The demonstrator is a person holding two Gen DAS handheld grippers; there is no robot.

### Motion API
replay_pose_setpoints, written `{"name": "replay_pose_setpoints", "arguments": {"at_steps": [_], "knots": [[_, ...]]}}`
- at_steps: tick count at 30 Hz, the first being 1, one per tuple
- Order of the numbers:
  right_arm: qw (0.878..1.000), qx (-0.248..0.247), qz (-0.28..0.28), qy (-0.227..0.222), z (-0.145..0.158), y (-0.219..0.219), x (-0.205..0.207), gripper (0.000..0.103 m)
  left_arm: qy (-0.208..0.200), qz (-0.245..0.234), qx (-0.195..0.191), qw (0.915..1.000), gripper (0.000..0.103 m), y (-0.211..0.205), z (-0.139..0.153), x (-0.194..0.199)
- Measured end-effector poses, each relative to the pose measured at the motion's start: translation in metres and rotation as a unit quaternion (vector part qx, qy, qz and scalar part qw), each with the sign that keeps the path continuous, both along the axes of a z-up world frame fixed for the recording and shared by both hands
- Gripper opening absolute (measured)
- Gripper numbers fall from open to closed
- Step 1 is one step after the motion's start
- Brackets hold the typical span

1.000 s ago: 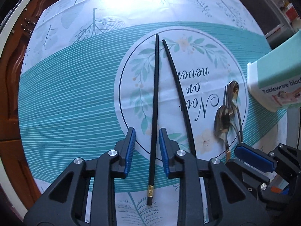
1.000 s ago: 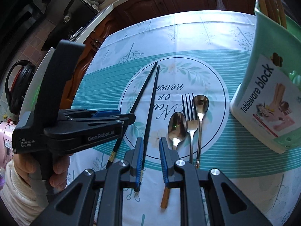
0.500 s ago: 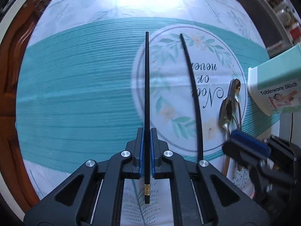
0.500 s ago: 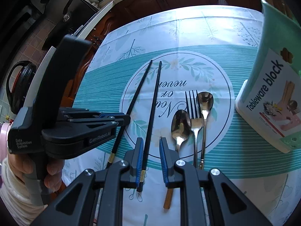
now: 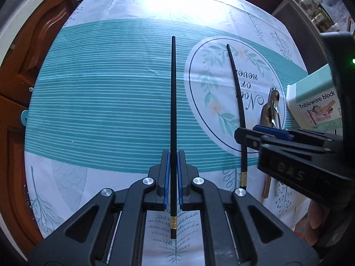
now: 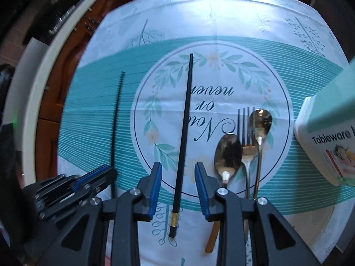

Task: Organize utensils
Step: 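Close the left tool on a black chopstick while the right tool grasps the other black chopstick, then lift both black chopsticks upright and lower them into the green holder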

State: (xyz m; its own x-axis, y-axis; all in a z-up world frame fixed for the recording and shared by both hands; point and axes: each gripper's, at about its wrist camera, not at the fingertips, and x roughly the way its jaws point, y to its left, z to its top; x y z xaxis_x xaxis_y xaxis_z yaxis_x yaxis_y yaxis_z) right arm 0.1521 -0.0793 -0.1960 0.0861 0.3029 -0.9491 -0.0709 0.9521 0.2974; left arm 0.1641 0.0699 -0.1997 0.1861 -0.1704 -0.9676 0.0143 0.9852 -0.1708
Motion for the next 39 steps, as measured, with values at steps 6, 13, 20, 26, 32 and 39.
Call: {"name": "replay_pose_setpoints", "arguments": {"at_steps": [6, 13, 20, 26, 32, 39], "knots": [[0.998, -0.058, 0.014, 0.026, -0.011, 0.016, 0.002, 0.031, -0.003, 0.007, -0.012, 0.9999, 0.004, 0.015, 0.004, -0.009], [0.994, -0.102, 0.025, 0.029, -0.012, 0.04, 0.009, 0.03, -0.011, 0.014, -0.019, 0.9997, 0.004, 0.024, 0.009, -0.013], [0.989, -0.139, 0.039, 0.031, -0.015, 0.06, 0.011, 0.023, -0.013, 0.017, -0.025, 0.9994, 0.004, 0.029, 0.013, -0.019], [0.99, -0.134, 0.027, 0.034, -0.014, 0.056, 0.012, 0.006, -0.017, 0.017, -0.023, 0.9994, 0.004, 0.028, 0.014, -0.023], [0.996, -0.078, 0.016, 0.042, -0.014, 0.036, 0.002, 0.006, -0.019, 0.014, -0.015, 0.9996, 0.004, 0.025, 0.016, -0.029], [0.999, -0.007, 0.014, 0.039, -0.016, 0.006, -0.035, 0.006, -0.029, 0.004, -0.014, 0.9995, 0.004, 0.012, 0.02, -0.035]]}}
